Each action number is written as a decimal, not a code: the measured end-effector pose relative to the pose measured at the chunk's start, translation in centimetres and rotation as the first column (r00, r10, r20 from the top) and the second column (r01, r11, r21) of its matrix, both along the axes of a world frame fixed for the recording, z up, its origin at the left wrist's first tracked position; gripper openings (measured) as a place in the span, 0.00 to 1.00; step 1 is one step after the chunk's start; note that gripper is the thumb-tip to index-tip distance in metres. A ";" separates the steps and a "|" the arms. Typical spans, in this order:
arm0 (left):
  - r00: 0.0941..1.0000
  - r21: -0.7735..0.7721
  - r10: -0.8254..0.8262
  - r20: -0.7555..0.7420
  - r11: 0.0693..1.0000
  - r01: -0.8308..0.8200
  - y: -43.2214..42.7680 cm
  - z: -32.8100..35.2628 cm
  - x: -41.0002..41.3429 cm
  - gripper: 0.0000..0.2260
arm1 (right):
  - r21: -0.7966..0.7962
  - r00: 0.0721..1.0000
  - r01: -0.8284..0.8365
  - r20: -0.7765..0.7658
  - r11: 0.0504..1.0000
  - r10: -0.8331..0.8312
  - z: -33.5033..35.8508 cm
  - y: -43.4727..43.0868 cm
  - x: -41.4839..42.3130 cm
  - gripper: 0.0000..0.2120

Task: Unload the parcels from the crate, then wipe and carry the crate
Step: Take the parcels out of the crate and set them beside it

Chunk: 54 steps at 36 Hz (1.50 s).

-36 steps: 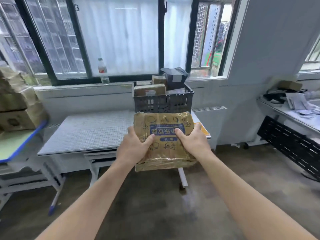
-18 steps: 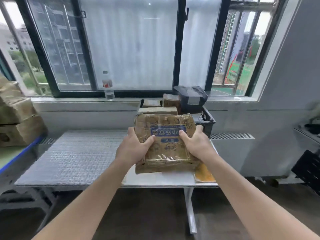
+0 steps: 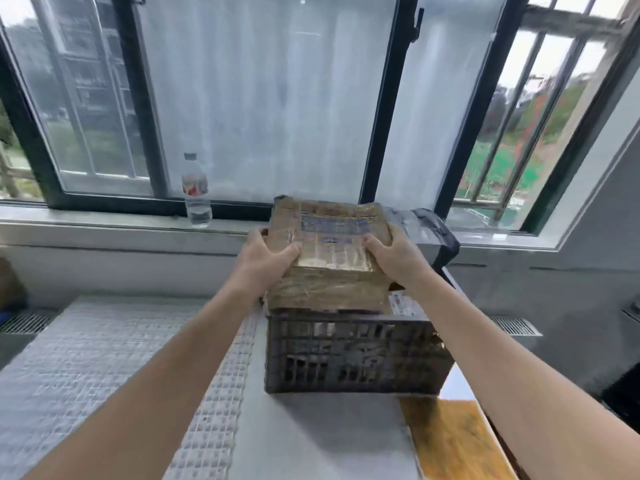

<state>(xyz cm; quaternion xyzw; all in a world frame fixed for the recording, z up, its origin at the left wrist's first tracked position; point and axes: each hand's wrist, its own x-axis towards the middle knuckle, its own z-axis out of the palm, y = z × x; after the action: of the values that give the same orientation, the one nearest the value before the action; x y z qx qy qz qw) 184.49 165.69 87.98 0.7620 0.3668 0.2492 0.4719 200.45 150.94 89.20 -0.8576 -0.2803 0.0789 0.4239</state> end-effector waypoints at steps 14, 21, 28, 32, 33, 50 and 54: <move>0.984 -0.117 0.151 0.092 0.983 -0.140 10.6 -2.1 10.4 0.24 | 0.063 0.987 -0.152 -0.046 0.986 0.155 -1.3 11.0 9.8 0.22; 0.972 -0.109 0.221 0.077 0.971 -0.212 13.3 -3.9 12.9 0.26 | 0.010 0.969 -0.239 -0.059 0.971 0.239 -2.5 14.3 12.5 0.31; 0.974 -0.086 0.222 0.048 0.972 -0.218 14.9 -5.1 14.6 0.26 | -0.091 0.980 -0.197 -0.054 0.976 0.192 -4.0 16.0 13.6 0.28; 0.987 -0.060 0.155 0.030 0.986 -0.153 15.5 -5.1 15.8 0.25 | -0.144 0.991 -0.136 0.000 0.980 0.137 -3.9 16.0 14.4 0.27; 0.990 -0.049 0.140 0.023 0.989 -0.139 15.5 -5.1 16.0 0.25 | -0.161 0.992 -0.120 0.017 0.980 0.124 -3.8 15.9 14.5 0.25; 1.000 0.014 -0.017 -0.006 1.000 0.017 17.0 -4.9 14.8 0.32 | -0.139 0.989 0.074 0.137 0.988 -0.054 -4.3 15.8 12.5 0.27; 0.999 0.085 -0.031 -0.009 0.996 0.032 16.7 -5.1 13.4 0.34 | -0.138 0.974 0.132 0.203 0.982 -0.102 -4.4 14.7 11.2 0.26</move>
<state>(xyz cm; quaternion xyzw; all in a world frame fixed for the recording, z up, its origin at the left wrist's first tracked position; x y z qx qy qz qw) 197.85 182.41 82.89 0.7883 0.3455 0.2541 0.4412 211.63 165.62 84.75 -0.9058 -0.2627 -0.0096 0.3322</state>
